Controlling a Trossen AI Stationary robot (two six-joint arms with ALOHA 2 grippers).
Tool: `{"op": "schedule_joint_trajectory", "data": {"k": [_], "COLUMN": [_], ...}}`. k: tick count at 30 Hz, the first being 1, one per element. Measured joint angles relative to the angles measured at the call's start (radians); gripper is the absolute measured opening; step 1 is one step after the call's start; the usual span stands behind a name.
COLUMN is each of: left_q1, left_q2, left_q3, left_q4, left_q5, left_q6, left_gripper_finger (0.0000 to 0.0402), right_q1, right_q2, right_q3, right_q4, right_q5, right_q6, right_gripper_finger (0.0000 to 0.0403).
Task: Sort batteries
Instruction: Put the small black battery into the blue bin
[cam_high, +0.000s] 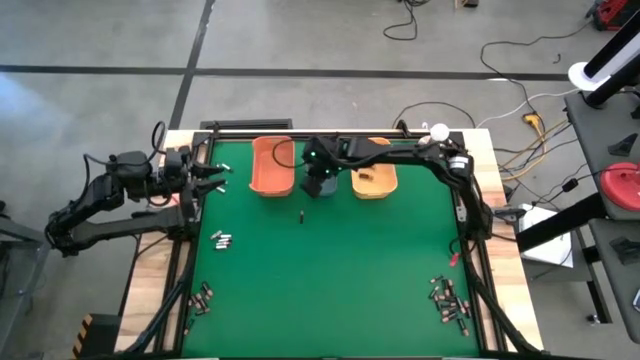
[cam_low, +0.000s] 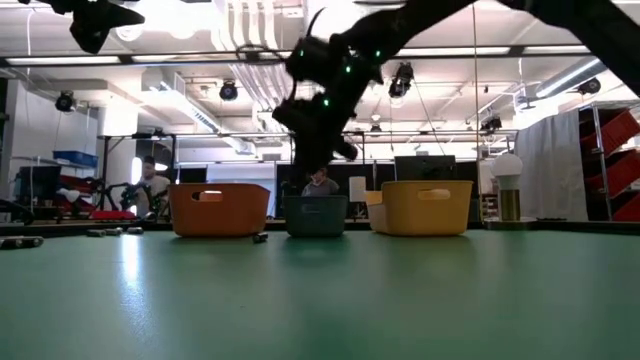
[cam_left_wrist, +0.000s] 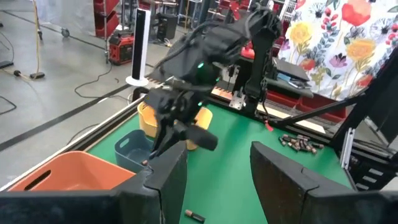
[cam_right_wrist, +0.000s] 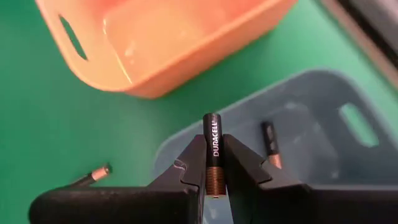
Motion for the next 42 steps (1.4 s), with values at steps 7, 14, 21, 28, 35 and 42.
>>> {"op": "schedule_joint_trajectory", "data": {"k": [7, 14, 21, 28, 35, 42], "left_q1": [0.000, 0.000, 0.000, 0.000, 0.000, 0.000], "left_q2": [0.000, 0.002, 0.002, 0.002, 0.002, 0.002], "left_q3": [0.000, 0.000, 0.000, 0.000, 0.000, 0.000], "left_q4": [0.000, 0.000, 0.000, 0.000, -0.001, -0.001], "left_q5": [0.000, 0.000, 0.000, 0.001, 0.002, 0.002], "left_q6": [-0.009, -0.009, -0.009, -0.012, -0.015, -0.015], "left_gripper_finger": [0.0155, 0.0155, 0.0155, 0.0155, 0.0155, 0.0155], "right_q1": [-0.043, -0.079, -0.084, -0.085, -0.086, -0.088], "right_q2": [0.060, 0.108, 0.133, 0.151, 0.153, 0.156], "right_q3": [0.013, 0.013, 0.013, 0.016, 0.015, 0.013], "right_q4": [-0.047, -0.043, -0.039, -0.025, -0.024, -0.025], "right_q5": [-0.027, -0.032, -0.035, -0.035, -0.023, -0.007], "right_q6": [0.009, 0.008, -0.051, -0.088, -0.115, -0.129], "right_gripper_finger": [0.0034, 0.0034, 0.0034, 0.0034, 0.0049, 0.0076]}}
